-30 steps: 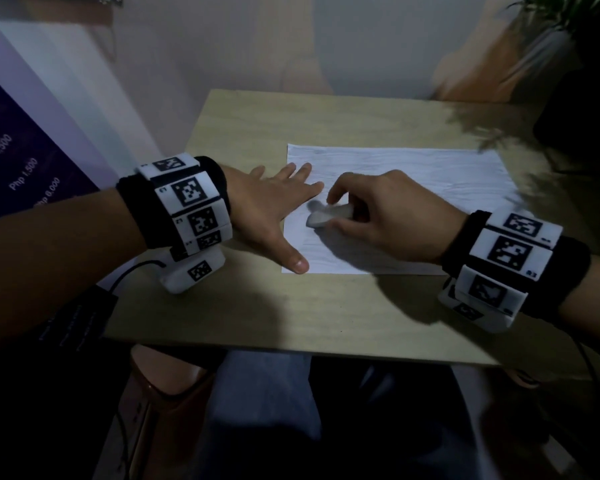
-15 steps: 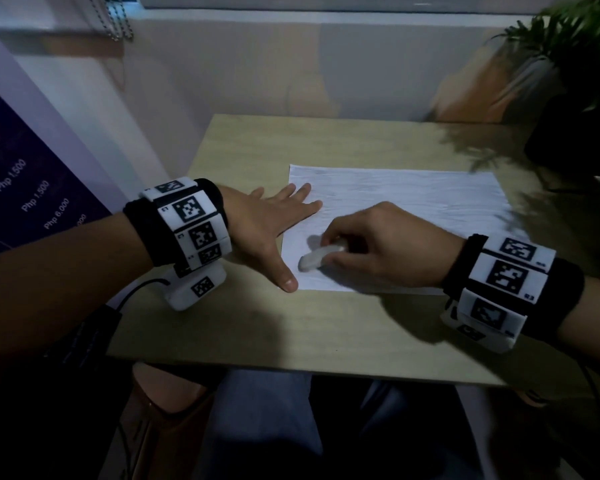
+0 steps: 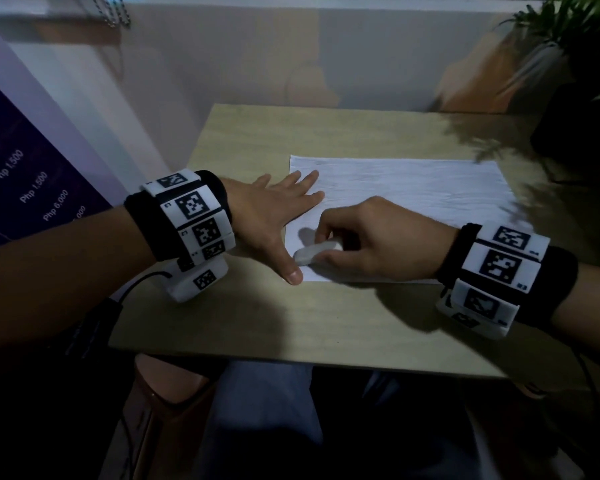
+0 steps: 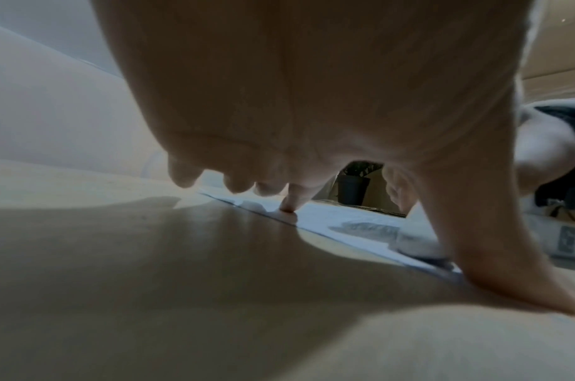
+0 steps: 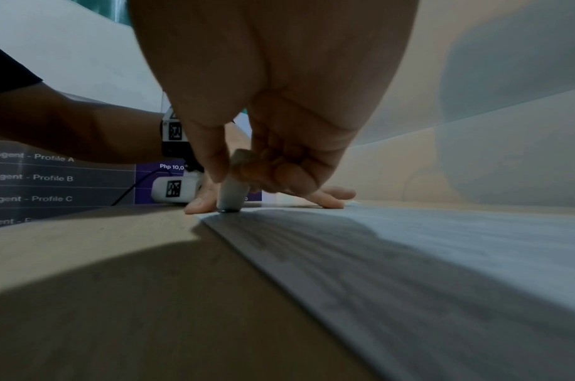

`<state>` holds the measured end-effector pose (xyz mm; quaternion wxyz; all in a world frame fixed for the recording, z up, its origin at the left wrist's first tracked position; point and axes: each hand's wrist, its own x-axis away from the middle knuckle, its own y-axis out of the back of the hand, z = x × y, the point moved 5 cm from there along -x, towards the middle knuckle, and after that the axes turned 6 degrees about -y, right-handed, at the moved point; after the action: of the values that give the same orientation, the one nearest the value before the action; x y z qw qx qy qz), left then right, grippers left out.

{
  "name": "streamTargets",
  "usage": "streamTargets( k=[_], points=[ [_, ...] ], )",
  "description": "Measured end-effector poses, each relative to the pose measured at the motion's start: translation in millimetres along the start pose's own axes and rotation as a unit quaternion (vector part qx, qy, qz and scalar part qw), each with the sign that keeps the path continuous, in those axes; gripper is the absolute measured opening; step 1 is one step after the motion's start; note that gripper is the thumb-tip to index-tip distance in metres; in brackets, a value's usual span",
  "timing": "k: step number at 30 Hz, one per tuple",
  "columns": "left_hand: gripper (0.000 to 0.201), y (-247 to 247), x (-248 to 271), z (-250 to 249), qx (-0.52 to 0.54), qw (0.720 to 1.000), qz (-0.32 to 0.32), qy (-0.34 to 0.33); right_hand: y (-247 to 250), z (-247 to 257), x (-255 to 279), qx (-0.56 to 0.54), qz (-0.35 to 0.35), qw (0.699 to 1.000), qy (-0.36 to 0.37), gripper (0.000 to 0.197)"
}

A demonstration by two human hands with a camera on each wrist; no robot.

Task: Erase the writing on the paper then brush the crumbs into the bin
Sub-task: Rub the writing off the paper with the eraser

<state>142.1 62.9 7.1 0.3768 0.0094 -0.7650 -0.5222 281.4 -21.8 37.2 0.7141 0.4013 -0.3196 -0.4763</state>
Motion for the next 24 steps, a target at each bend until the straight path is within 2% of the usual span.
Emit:
streamTargets(
  k=[4,8,13,17,20,24],
  points=[
    [0.133,3.1,2.3,-2.6,0.056,0.998,-0.028,-0.011,5.5,-5.2,-2.2,-0.002,-0.025,1.0,-0.016,0.015],
    [0.122,1.8,1.7,-8.6,0.046,0.998,-0.043,-0.022,2.5,-5.5,-1.2,0.005,-0.015,1.0,-0.009,0.014],
    [0.126,0.2,4.8,-13.4,0.04,0.999,-0.017,-0.018,2.3,-5.5,-1.4,0.007,-0.012,1.0,-0.013,0.019],
    [0.127,1.9,5.6,-14.0,0.029,0.999,-0.027,-0.016,4.4,-1.0,1.6,-0.009,-0.011,1.0,-0.005,0.011],
    [0.128,1.4,4.6,-13.5,0.038,0.999,-0.028,-0.016,4.0,0.8,3.0,-0.015,0.006,1.0,-0.006,0.016],
    [0.131,0.5,3.3,-11.8,0.028,0.999,-0.022,-0.011,6.3,-4.0,1.4,0.007,-0.02,1.0,-0.023,0.018]
  ],
)
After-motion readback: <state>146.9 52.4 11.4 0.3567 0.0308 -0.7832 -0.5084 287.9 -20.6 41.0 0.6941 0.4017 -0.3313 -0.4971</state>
